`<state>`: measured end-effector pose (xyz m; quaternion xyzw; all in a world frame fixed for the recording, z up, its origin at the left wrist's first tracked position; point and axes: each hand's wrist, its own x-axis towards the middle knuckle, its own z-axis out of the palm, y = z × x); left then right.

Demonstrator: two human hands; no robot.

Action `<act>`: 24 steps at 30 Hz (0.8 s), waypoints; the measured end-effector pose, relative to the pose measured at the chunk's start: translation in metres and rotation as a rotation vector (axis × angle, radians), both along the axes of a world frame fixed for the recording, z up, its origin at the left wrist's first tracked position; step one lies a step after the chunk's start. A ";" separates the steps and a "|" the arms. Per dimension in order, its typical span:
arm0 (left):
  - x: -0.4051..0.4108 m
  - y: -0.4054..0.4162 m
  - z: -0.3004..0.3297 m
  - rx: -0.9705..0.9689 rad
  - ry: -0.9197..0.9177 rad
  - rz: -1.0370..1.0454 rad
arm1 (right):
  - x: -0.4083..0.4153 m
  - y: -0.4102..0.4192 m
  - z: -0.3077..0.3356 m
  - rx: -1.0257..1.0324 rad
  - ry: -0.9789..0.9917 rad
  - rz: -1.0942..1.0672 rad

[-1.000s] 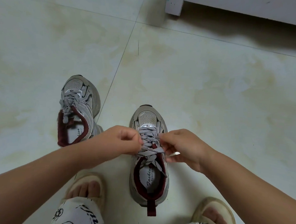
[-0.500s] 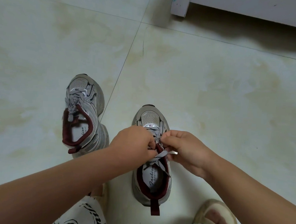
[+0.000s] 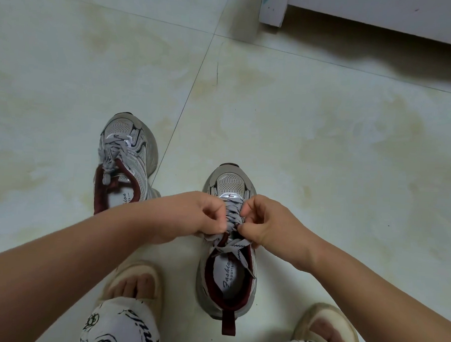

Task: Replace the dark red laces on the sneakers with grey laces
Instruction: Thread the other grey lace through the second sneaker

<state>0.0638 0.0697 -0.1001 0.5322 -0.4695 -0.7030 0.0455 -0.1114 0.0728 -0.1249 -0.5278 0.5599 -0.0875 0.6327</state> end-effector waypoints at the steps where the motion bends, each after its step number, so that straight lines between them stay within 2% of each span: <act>1: 0.000 0.001 -0.001 -0.025 -0.037 -0.015 | 0.000 0.000 0.001 0.000 0.015 -0.009; 5: -0.003 0.005 -0.009 -0.154 -0.211 -0.111 | 0.001 -0.001 0.004 -0.028 0.090 0.013; 8: -0.002 0.009 -0.009 -0.119 -0.131 -0.014 | 0.007 -0.002 0.004 -0.172 0.196 0.100; 10: -0.003 0.011 -0.008 -0.066 -0.067 0.100 | 0.007 -0.003 0.009 -0.170 0.134 0.002; 12: -0.002 0.012 -0.006 -0.033 -0.029 0.216 | 0.002 -0.003 0.021 -0.148 -0.022 -0.029; 13: -0.001 0.012 -0.005 -0.023 -0.001 0.271 | -0.001 -0.002 0.027 -0.166 -0.046 0.058; 15: 0.003 0.015 0.000 -0.029 0.039 0.286 | -0.006 0.004 0.032 -0.291 0.136 0.382; 16: 0.005 0.017 0.000 -0.067 0.019 0.220 | -0.007 0.007 0.031 -0.380 0.231 0.490; 17: 0.006 0.020 0.001 -0.116 -0.016 0.137 | -0.007 0.010 0.029 -0.441 0.259 0.488; 19: 0.005 0.029 -0.005 -0.222 -0.071 0.045 | -0.006 0.015 0.025 -0.417 0.158 0.258; 22: 0.002 0.037 -0.013 -0.337 -0.144 0.168 | -0.008 0.019 0.027 -0.084 -0.086 -0.175; 24: 0.002 0.037 -0.017 -0.345 -0.134 0.273 | -0.011 0.022 0.028 0.048 -0.117 -0.309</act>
